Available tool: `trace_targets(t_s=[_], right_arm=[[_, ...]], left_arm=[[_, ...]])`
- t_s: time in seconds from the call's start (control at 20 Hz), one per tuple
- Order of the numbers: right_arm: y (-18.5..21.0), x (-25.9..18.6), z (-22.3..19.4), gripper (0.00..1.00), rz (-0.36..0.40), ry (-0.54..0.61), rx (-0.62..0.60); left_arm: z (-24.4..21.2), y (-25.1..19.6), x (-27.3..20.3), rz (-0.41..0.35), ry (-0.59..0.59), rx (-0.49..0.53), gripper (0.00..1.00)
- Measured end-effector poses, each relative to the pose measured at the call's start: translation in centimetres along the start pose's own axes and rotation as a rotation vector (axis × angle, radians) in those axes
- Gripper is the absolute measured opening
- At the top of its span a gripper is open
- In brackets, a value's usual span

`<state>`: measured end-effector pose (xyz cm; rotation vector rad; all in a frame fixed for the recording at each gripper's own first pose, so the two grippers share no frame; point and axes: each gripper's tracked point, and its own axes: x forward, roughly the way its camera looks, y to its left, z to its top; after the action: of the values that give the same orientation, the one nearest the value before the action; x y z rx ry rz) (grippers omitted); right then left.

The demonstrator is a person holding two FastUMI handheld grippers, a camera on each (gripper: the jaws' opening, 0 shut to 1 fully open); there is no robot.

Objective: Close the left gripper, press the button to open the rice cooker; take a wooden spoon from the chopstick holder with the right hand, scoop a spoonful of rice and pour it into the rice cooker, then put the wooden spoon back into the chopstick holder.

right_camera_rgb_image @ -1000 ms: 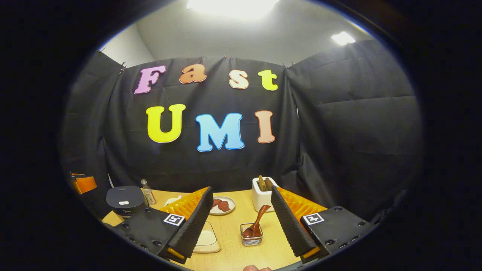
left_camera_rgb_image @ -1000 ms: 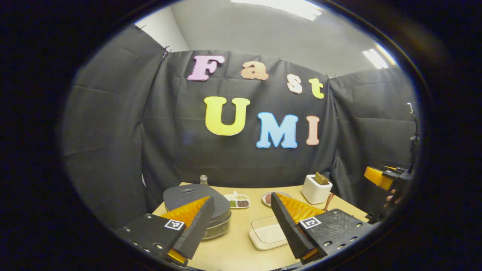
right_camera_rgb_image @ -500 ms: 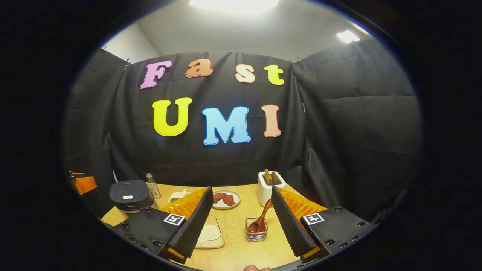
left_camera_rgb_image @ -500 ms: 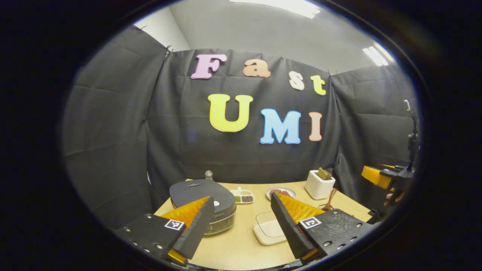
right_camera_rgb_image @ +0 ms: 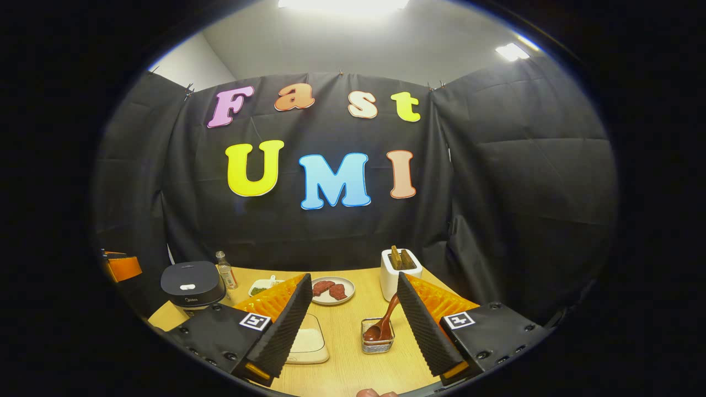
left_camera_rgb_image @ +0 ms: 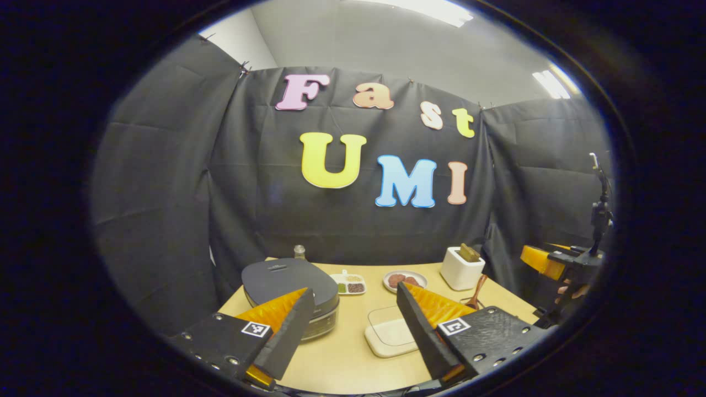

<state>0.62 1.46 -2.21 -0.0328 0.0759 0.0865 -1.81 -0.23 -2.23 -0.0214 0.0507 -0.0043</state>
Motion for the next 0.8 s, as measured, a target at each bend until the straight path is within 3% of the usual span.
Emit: trace_targets(t_s=[0.15, 0.25, 0.3, 0.45, 0.5, 0.6, 0.75, 0.8], right_arm=[[-0.6, 0.9, -0.1, 0.98, 0.007, 0.001, 0.002], [-1.0, 1.8, -0.3, 0.98, 0.023, 0.010, 0.003], [-1.1, 2.4, -0.6, 0.98, 0.031, 0.016, 0.001], [-1.6, 4.8, -1.0, 0.98, 0.063, 0.042, 0.000], [-1.9, 5.7, -1.1, 0.98, 0.075, 0.050, 0.002], [-2.1, 7.4, -1.1, 0.98, 0.103, 0.066, 0.004], [-2.7, 10.1, -0.8, 0.93, 0.149, 0.079, 0.007], [-2.8, 10.8, -0.9, 0.98, 0.168, 0.079, 0.014]], left_arm=[[-0.7, -0.6, 0.7, 0.005, 0.018, -0.036, 0.79], [-2.0, -1.4, 1.3, -0.010, 0.057, -0.053, 0.62], [-2.5, -1.9, 1.6, -0.020, 0.079, -0.051, 0.62], [-2.8, -1.4, 2.5, 0.069, 0.117, -0.007, 0.18], [-2.3, -1.7, 2.9, 0.063, 0.128, -0.016, 0.04], [-2.2, -3.0, 3.6, 0.069, 0.155, -0.057, 0.02], [-1.2, -2.3, 4.8, 0.134, 0.194, -0.085, 0.02], [-1.0, -2.6, 5.1, 0.151, 0.204, -0.093, 0.00]])
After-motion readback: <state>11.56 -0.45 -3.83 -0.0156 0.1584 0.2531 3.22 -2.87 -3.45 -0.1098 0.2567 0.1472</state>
